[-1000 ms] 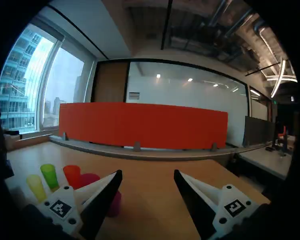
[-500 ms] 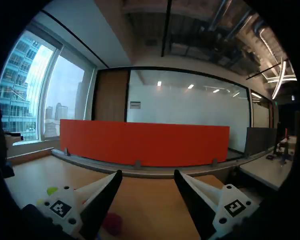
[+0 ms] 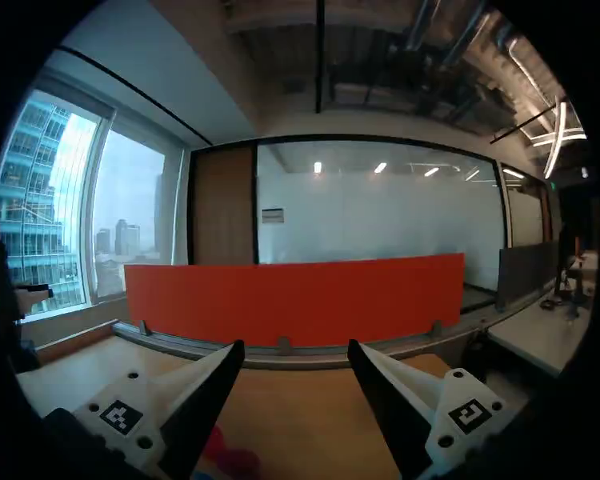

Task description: Pour water

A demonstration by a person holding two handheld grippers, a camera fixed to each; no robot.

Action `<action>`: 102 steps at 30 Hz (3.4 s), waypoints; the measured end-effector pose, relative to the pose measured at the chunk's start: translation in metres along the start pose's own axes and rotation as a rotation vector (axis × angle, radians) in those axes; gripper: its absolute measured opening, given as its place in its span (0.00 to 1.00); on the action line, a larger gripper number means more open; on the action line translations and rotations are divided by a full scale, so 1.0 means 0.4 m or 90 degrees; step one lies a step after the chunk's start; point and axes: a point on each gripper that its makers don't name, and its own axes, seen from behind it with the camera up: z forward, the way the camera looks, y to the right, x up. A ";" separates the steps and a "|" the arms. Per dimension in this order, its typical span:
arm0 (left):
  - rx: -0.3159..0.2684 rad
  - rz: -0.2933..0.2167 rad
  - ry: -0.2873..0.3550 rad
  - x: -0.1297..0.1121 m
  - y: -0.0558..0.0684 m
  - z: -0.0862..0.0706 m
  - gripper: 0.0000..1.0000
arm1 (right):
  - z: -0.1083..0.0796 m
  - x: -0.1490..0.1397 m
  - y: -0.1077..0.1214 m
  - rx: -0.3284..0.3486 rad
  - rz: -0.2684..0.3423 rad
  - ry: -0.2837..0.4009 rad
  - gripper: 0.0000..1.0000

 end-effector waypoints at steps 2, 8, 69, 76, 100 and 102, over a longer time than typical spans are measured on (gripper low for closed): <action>-0.013 0.003 -0.006 -0.004 0.011 0.002 0.98 | 0.001 -0.005 -0.002 0.007 -0.002 -0.005 1.00; -0.078 -0.002 -0.018 -0.013 0.057 0.012 0.98 | -0.006 -0.002 -0.043 0.068 -0.010 -0.012 1.00; -0.336 0.039 -0.186 -0.339 0.161 0.043 0.98 | -0.131 -0.302 -0.312 0.428 -0.139 -0.204 1.00; -0.349 0.058 -0.223 -0.408 0.171 0.050 0.98 | -0.137 -0.358 -0.311 0.435 -0.147 -0.228 1.00; -0.403 0.125 -0.345 -0.604 0.207 0.056 0.98 | -0.154 -0.558 -0.322 0.467 -0.170 -0.313 1.00; -0.408 0.129 -0.354 -0.619 0.209 0.057 0.98 | -0.157 -0.573 -0.323 0.470 -0.171 -0.321 1.00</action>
